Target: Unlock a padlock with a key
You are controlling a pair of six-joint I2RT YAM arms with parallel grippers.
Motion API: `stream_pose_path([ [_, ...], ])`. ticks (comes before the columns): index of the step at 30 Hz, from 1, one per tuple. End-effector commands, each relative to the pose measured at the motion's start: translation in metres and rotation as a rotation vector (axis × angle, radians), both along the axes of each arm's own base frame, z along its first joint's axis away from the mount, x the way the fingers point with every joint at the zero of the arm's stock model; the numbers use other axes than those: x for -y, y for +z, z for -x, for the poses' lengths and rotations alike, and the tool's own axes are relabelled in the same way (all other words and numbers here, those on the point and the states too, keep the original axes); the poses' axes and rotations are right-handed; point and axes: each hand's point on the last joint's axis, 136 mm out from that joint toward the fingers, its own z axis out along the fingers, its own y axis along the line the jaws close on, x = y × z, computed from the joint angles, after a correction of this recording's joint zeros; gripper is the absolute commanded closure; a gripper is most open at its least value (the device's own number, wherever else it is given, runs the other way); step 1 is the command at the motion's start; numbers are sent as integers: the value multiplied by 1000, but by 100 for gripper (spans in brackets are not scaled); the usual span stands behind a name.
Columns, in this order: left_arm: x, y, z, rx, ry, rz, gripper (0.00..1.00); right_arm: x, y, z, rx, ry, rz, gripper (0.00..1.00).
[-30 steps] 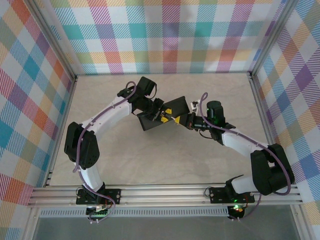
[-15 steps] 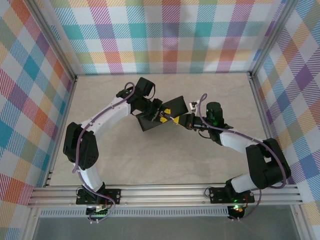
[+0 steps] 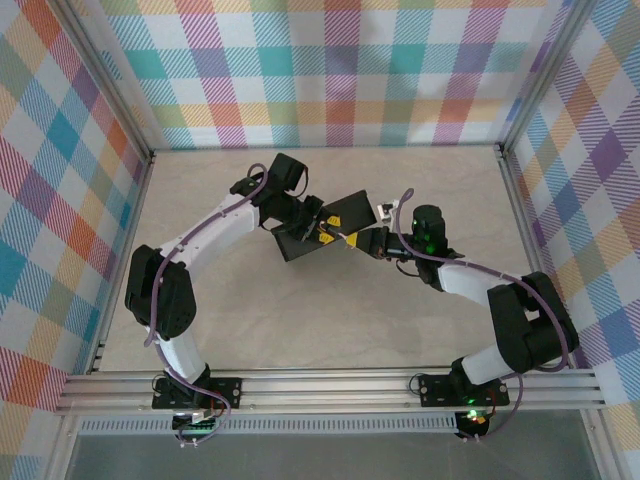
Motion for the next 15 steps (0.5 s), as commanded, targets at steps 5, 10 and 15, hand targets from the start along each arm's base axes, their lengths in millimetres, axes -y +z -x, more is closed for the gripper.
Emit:
stream_pose_path([
  [5,8,47,6,127,-85,121,96,-2,8,0,56,27,-27,92],
  [10,9,50,12,137,-118,139,96,-2,12,-1,60,42,-53,92],
  [15,9,51,14,138,-128,147,96,-5,21,2,102,77,-58,92],
])
